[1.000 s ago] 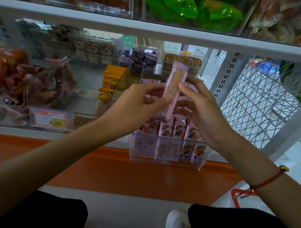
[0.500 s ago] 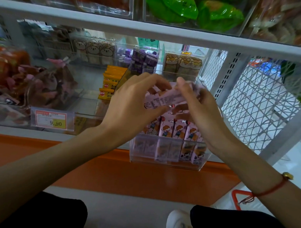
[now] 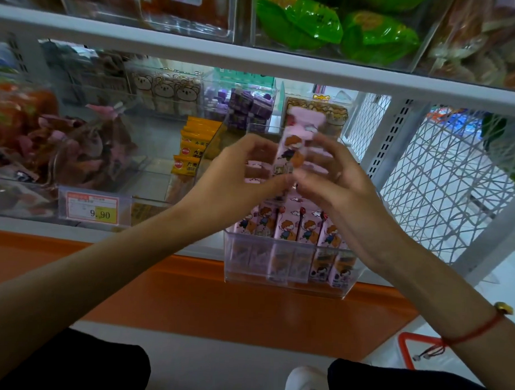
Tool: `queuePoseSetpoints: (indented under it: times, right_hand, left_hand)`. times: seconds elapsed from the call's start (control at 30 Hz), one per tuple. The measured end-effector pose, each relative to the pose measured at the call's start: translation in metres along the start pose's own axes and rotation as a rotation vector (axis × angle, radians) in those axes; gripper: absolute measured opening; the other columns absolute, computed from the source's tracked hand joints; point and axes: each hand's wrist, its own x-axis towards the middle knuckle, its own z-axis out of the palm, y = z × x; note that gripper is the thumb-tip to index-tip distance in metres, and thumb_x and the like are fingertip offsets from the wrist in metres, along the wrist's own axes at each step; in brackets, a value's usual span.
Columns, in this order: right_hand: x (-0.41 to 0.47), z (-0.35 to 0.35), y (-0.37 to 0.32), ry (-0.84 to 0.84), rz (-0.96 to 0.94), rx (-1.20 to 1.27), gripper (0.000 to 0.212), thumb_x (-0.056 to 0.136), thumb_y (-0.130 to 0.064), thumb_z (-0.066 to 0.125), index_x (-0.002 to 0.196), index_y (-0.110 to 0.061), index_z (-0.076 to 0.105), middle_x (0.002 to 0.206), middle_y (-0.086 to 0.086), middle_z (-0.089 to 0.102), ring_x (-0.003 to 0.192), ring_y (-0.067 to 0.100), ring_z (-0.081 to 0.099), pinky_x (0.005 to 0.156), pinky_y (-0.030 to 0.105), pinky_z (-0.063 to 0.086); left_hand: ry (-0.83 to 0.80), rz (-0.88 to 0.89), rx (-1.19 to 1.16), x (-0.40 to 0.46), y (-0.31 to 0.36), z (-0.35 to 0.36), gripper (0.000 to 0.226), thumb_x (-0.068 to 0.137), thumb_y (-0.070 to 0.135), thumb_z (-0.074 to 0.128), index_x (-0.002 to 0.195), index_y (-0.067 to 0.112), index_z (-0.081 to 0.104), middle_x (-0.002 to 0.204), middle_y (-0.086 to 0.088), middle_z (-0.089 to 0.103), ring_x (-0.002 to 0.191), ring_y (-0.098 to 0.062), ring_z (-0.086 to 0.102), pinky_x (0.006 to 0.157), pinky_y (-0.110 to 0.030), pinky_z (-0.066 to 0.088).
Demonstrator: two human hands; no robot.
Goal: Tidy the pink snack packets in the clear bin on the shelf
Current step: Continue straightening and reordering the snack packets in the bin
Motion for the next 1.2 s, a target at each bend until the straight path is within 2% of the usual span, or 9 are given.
queuePoseSetpoints:
  times: [0.23,0.43,0.57,0.7,0.8,0.93,1.0,1.07,1.2]
  right_hand:
    - [0.001,0.000,0.001,-0.034,-0.041,-0.100,0.051,0.073,-0.031,0.067,0.122,-0.021,0.055,0.114,-0.005,0.067,0.104,0.006,0.064,0.087,0.022,0.052]
    - [0.000,0.000,0.003,-0.086,-0.116,-0.260,0.034,0.085,-0.006,0.063,0.109,-0.030,0.057,0.109,-0.006,0.064,0.098,0.002,0.061,0.081,0.011,0.048]
    - [0.012,-0.006,0.007,-0.037,-0.075,-0.459,0.033,0.087,-0.013,0.064,0.112,-0.035,0.056,0.113,-0.017,0.059,0.103,0.000,0.056,0.089,0.019,0.046]
    - [0.048,-0.015,0.018,0.012,0.021,-0.833,0.041,0.093,-0.009,0.051,0.133,-0.018,0.047,0.136,0.000,0.049,0.119,0.012,0.046,0.098,0.026,0.038]
    - [0.082,-0.009,0.028,-0.032,0.048,-1.025,0.043,0.095,-0.011,0.043,0.138,-0.012,0.043,0.142,0.010,0.043,0.128,0.025,0.042,0.104,0.034,0.038]
    - [0.125,-0.004,0.038,-0.067,0.115,-1.238,0.043,0.096,-0.017,0.037,0.138,-0.010,0.042,0.147,0.014,0.037,0.134,0.031,0.032,0.107,0.043,0.033]
    - [0.139,-0.005,0.044,-0.074,0.148,-1.283,0.045,0.097,-0.023,0.035,0.140,-0.012,0.039,0.148,0.014,0.035,0.136,0.031,0.027,0.108,0.045,0.029]
    - [0.149,-0.008,0.052,-0.094,0.162,-1.334,0.046,0.097,-0.028,0.035,0.141,-0.015,0.037,0.148,0.015,0.033,0.137,0.032,0.024,0.108,0.047,0.026]
    - [0.159,-0.014,0.061,-0.174,0.206,-1.390,0.047,0.100,-0.034,0.023,0.144,-0.020,0.033,0.149,0.016,0.028,0.138,0.033,0.018,0.108,0.049,0.022]
  left_hand:
    - [0.083,-0.162,-0.326,0.000,0.001,-0.002,0.038,0.080,0.029,0.072,0.112,0.017,0.056,0.107,0.004,0.068,0.087,-0.003,0.069,0.067,-0.015,0.054]
    - [0.067,-0.072,-0.220,0.005,0.001,-0.012,0.024,0.084,0.025,0.067,0.105,0.022,0.057,0.102,0.003,0.069,0.096,-0.010,0.068,0.082,-0.032,0.057]
    - [0.179,0.066,-0.190,0.016,0.002,-0.026,0.016,0.086,0.017,0.065,0.101,0.017,0.061,0.096,-0.001,0.071,0.090,-0.009,0.069,0.074,-0.018,0.055]
    - [0.333,0.051,-0.209,0.044,-0.005,-0.035,0.021,0.092,0.014,0.060,0.112,0.011,0.058,0.099,-0.006,0.067,0.087,-0.006,0.067,0.070,-0.015,0.055]
    - [0.287,0.019,-0.135,0.068,-0.012,-0.027,0.006,0.095,0.013,0.055,0.098,0.018,0.054,0.083,0.001,0.062,0.070,-0.004,0.063,0.056,-0.011,0.048]
    - [0.191,0.076,0.008,0.103,-0.021,-0.016,0.007,0.095,0.001,0.050,0.094,0.008,0.050,0.079,-0.003,0.053,0.080,-0.016,0.053,0.066,-0.023,0.040]
    - [0.141,0.111,0.039,0.115,-0.026,-0.015,0.011,0.093,0.000,0.054,0.104,0.004,0.054,0.088,-0.004,0.058,0.086,-0.016,0.054,0.089,-0.016,0.043]
    - [0.155,0.120,0.159,0.123,-0.030,-0.015,0.026,0.089,0.007,0.064,0.115,0.009,0.061,0.101,-0.004,0.066,0.095,-0.018,0.060,0.088,-0.025,0.050]
    - [0.123,0.161,0.076,0.134,-0.037,-0.017,0.031,0.080,-0.007,0.069,0.103,0.013,0.063,0.090,-0.004,0.064,0.090,-0.017,0.059,0.079,-0.012,0.047]
